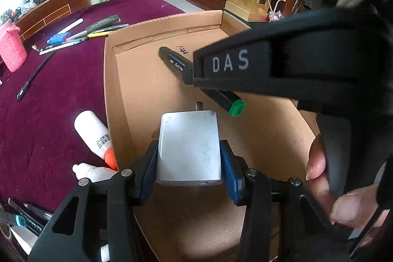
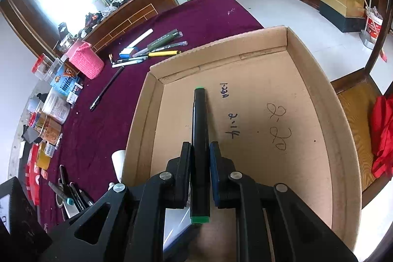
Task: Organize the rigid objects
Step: 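Carry charger and marker into the cardboard box and open both grippers, then return the left gripper to the table and grasp a black marker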
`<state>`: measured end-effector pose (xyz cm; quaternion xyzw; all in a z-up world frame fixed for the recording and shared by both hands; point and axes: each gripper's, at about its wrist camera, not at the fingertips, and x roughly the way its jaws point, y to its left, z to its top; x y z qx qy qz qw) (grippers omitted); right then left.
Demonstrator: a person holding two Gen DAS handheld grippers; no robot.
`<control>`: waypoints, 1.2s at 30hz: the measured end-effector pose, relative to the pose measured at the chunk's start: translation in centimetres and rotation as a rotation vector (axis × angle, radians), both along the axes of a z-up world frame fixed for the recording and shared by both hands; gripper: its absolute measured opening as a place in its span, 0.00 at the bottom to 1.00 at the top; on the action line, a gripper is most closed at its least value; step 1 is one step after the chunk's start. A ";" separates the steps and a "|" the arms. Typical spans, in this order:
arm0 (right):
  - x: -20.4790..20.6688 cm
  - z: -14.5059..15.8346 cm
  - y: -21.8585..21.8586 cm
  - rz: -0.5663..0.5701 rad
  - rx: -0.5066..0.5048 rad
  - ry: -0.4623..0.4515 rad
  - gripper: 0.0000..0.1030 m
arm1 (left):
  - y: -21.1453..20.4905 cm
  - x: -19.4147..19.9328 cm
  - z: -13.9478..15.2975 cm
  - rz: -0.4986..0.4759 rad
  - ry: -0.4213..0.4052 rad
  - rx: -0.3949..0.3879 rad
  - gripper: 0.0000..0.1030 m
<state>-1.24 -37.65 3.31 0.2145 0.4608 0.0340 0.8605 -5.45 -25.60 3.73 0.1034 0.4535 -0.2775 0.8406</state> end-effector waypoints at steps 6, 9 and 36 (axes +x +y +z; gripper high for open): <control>-0.7 0.5 -0.3 -0.003 0.013 -0.026 0.29 | 0.0 0.1 0.0 0.000 -0.002 -0.016 0.44; -1.0 1.0 -0.4 -0.024 -0.007 -0.048 0.35 | 0.1 0.3 0.0 -0.001 0.003 -0.018 0.45; -2.6 3.3 0.0 -0.018 0.030 -0.214 0.35 | 16.8 -4.9 7.4 0.269 0.018 -0.083 0.57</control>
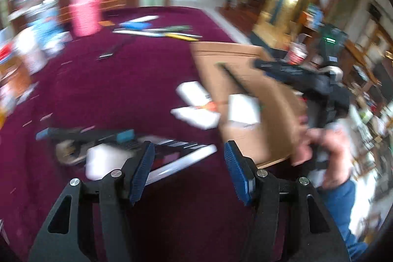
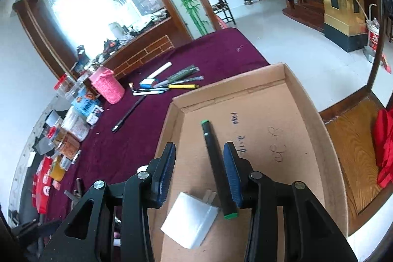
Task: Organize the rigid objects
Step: 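Return the left gripper to the table and grasp a black marker, then grasp the white PAINT marker with the right gripper while the left holds the black marker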
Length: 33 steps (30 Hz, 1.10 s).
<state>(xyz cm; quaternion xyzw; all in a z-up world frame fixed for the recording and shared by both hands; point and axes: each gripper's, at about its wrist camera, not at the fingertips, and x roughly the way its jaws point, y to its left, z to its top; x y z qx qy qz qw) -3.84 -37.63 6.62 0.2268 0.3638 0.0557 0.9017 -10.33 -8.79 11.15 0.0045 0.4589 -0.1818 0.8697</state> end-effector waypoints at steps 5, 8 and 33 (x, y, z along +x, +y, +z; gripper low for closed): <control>-0.2 0.2 1.3 0.060 0.019 -0.015 0.35 | 8.7 0.2 -2.8 0.231 0.062 0.037 0.57; -0.3 0.4 2.0 0.077 0.008 -0.028 0.35 | 12.7 1.4 -5.1 0.357 0.131 0.050 0.56; -3.8 -1.8 18.2 0.841 -0.089 0.079 0.41 | 15.9 3.7 -9.5 0.399 0.136 0.129 0.12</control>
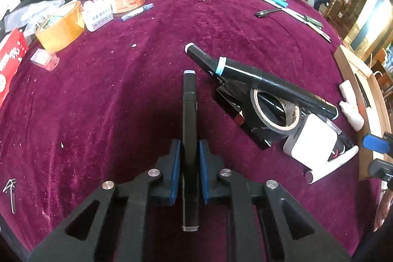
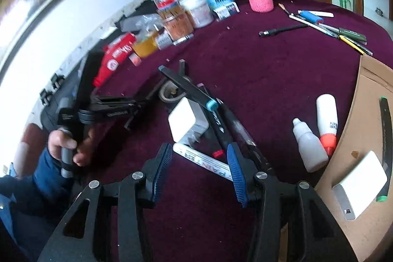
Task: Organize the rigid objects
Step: 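Grasp the white PAINT marker with the right gripper while the left holds the black marker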
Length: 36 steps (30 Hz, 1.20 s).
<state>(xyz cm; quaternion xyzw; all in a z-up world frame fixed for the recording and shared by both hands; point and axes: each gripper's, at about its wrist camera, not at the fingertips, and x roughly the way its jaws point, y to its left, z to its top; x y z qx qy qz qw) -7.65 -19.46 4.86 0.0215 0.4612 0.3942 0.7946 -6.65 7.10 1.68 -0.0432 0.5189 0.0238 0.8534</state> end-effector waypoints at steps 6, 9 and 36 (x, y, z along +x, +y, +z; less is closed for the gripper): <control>-0.2 -1.9 0.8 0.032 -0.084 0.013 0.41 | 0.0 -0.3 0.0 -0.011 -0.016 0.011 0.12; -0.4 -2.4 2.1 0.033 -0.167 -0.036 0.46 | -0.1 -0.5 0.0 -0.013 -0.025 0.016 0.12; -6.1 -3.3 4.0 0.158 -0.303 -0.007 0.53 | -0.8 -1.9 0.0 -0.048 -0.100 0.051 0.12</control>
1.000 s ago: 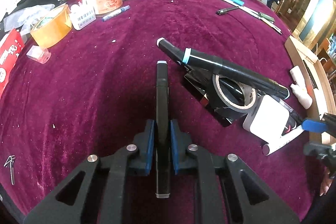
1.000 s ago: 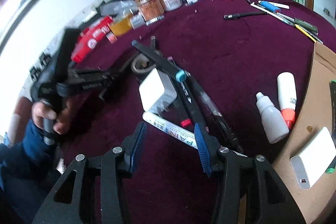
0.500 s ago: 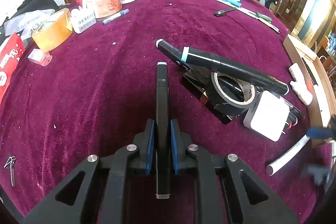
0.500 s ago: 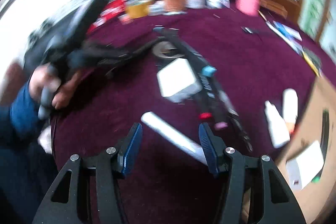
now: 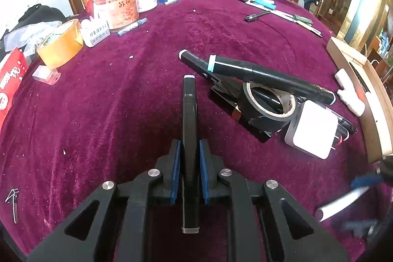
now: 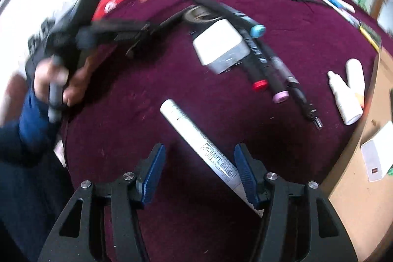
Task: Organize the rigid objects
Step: 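Grasp the white PAINT marker with the right gripper while the left holds the black marker, then carry both markers into the cardboard box and open both grippers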
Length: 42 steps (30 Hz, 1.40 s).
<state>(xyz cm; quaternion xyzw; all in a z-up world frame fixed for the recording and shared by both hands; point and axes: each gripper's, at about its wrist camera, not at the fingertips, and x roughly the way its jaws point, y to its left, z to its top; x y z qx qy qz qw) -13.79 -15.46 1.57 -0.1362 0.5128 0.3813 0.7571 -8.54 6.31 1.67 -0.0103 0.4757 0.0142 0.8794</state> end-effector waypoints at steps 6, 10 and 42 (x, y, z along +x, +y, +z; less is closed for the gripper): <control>-2.2 0.0 1.8 -0.053 -0.114 -0.120 0.15 | 0.0 -0.2 0.0 -0.005 -0.008 0.001 0.12; -3.3 0.0 2.4 -0.175 -0.106 -0.149 0.12 | 0.0 -0.2 0.0 -0.004 -0.012 -0.004 0.12; -3.5 3.4 -8.5 -0.522 0.399 -0.071 0.12 | -3.2 -3.5 5.6 -0.096 -0.130 -0.040 0.12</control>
